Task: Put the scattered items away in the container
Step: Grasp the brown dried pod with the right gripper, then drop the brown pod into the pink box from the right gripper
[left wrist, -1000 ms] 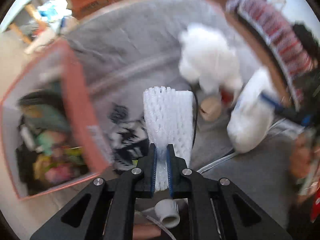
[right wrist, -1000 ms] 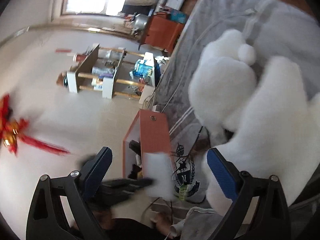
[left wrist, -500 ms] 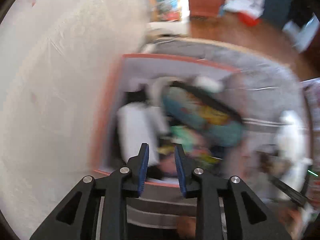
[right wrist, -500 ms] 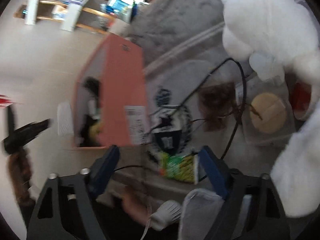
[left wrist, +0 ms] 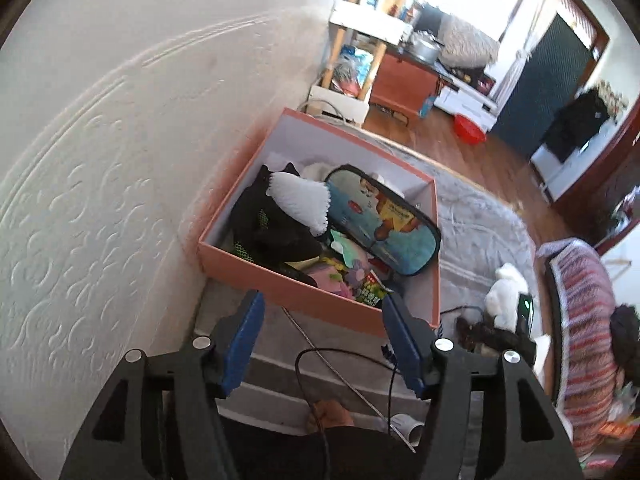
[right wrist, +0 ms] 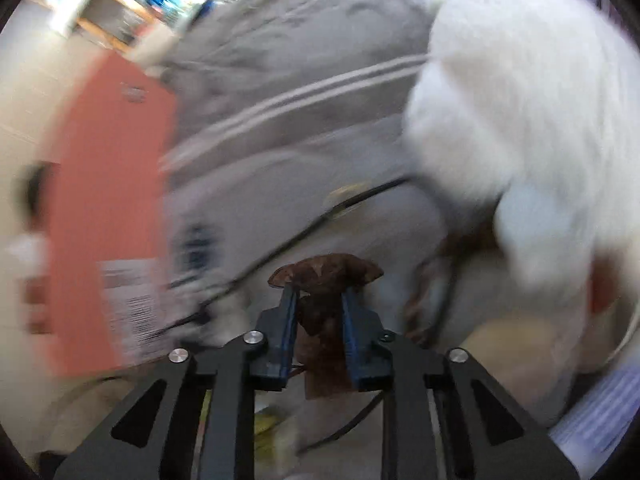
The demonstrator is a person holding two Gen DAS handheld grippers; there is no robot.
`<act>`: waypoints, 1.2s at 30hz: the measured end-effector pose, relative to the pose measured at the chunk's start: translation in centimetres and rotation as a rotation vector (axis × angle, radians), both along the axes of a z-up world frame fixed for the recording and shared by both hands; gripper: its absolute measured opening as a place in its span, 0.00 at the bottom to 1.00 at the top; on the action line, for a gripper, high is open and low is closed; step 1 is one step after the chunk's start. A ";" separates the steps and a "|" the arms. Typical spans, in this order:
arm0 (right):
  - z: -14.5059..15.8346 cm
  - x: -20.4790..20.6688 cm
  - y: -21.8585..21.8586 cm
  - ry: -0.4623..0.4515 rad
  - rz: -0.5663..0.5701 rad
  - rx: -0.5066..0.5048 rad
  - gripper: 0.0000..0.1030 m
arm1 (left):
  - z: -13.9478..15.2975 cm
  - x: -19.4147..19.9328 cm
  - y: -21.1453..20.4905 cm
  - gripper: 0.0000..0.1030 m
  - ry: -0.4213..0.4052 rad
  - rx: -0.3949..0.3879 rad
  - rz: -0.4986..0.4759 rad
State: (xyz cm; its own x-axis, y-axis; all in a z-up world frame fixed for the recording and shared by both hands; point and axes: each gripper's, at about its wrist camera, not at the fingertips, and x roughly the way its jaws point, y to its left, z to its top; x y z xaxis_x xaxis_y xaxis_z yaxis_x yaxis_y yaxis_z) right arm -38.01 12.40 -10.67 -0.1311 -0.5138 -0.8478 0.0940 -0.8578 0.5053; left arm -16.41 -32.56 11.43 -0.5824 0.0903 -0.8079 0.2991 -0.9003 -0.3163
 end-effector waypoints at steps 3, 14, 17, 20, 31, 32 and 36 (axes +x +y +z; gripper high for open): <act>2.6 3.6 -0.9 0.000 0.108 -0.090 0.18 | -0.5 0.3 -0.4 0.58 0.006 0.031 0.006; 0.2 10.3 -8.1 0.114 0.502 0.238 0.93 | -1.5 1.7 -1.2 0.58 0.010 0.081 0.015; -2.7 11.2 -9.7 0.092 0.604 0.382 0.83 | -2.0 1.8 -1.7 0.58 -0.005 0.094 0.025; -1.7 11.7 -8.8 0.127 0.584 0.357 0.38 | -2.1 2.0 -2.1 0.58 -0.003 0.099 0.029; 10.1 12.3 -3.0 0.173 0.460 0.043 0.18 | -2.5 2.8 -2.4 0.58 0.004 0.120 0.020; 11.8 12.1 -3.1 0.191 0.453 0.024 0.18 | -2.5 2.9 -2.5 0.58 0.003 0.122 0.021; 17.5 11.3 -6.9 0.280 0.450 -0.048 0.18 | -2.5 3.2 -3.0 0.58 -0.003 0.117 0.038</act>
